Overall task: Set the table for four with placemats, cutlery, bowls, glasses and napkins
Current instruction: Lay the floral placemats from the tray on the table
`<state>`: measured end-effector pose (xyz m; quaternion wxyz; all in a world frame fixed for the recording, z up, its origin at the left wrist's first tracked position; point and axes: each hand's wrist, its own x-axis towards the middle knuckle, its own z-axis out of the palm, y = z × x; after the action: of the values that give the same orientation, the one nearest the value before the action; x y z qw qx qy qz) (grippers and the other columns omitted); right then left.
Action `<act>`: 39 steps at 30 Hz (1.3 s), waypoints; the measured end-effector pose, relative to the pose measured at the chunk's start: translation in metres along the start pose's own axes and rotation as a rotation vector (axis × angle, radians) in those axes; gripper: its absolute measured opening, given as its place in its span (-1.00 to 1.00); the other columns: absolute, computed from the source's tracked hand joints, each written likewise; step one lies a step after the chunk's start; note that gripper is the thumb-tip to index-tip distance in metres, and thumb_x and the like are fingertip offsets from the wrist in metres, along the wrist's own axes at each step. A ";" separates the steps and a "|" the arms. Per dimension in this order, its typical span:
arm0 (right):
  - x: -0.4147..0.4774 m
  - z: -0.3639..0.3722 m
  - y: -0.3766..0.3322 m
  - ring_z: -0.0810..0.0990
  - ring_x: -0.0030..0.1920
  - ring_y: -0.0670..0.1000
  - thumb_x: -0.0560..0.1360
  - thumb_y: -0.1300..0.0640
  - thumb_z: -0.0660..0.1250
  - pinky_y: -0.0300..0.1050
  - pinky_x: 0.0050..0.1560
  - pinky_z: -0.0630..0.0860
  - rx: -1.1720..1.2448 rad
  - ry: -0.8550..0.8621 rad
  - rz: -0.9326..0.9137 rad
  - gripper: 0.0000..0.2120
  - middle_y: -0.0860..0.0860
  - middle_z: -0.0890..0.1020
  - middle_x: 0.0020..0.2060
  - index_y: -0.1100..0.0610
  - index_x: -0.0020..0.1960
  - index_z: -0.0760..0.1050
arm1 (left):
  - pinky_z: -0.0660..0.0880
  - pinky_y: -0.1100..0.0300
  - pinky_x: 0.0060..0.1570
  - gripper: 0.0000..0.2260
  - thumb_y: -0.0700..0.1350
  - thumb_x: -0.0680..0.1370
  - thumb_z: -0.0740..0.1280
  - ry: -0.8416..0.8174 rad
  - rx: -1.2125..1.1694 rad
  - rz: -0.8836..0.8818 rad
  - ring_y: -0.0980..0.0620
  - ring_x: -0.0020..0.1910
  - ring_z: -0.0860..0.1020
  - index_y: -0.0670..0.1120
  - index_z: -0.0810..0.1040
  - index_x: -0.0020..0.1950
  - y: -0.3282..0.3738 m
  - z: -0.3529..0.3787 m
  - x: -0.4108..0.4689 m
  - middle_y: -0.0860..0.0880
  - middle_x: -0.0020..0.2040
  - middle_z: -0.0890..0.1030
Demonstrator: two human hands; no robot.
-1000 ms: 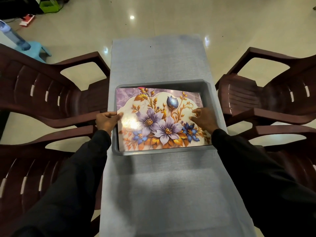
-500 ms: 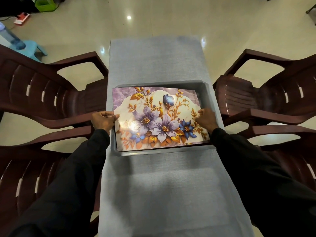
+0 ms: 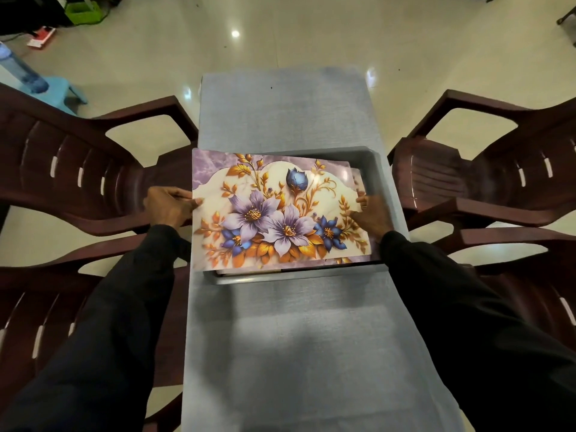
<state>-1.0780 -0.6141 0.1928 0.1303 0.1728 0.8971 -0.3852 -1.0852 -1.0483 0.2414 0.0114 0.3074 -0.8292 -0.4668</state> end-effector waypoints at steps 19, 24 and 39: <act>-0.030 -0.024 -0.006 0.74 -0.04 0.08 0.45 0.11 0.56 0.17 0.05 0.68 0.267 0.017 0.036 -0.82 0.08 0.73 -0.01 0.13 -0.04 0.61 | 0.59 -0.32 0.10 -0.80 -0.18 0.44 0.58 -0.141 -0.233 -0.197 -0.15 -0.14 0.73 -0.23 0.66 -0.03 -0.058 -0.054 -0.063 -0.12 -0.14 0.74; -0.069 -0.047 0.016 0.74 -0.07 0.09 0.47 0.19 0.54 0.09 0.02 0.68 0.281 -0.023 0.019 -0.87 0.16 0.73 -0.03 0.19 -0.11 0.60 | 0.68 -0.02 -0.09 -0.72 -0.24 0.44 0.56 -0.137 -0.270 -0.191 -0.16 -0.09 0.71 -0.31 0.64 0.09 -0.071 -0.055 -0.104 -0.23 0.01 0.71; -0.229 -0.064 0.155 0.73 -0.11 0.00 0.42 0.18 0.59 -0.11 -0.18 0.67 0.338 -0.022 0.119 -0.70 0.10 0.72 -0.06 0.29 0.05 0.60 | 0.68 0.04 -0.12 -0.81 -0.30 0.43 0.56 -0.137 -0.317 -0.235 -0.20 -0.10 0.67 -0.30 0.64 -0.02 -0.161 -0.055 -0.281 -0.24 -0.03 0.68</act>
<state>-0.8131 -0.5151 0.2190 0.1317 0.2406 0.8064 -0.5239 -0.7600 -1.0048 0.2219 -0.0515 0.3637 -0.7027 -0.6094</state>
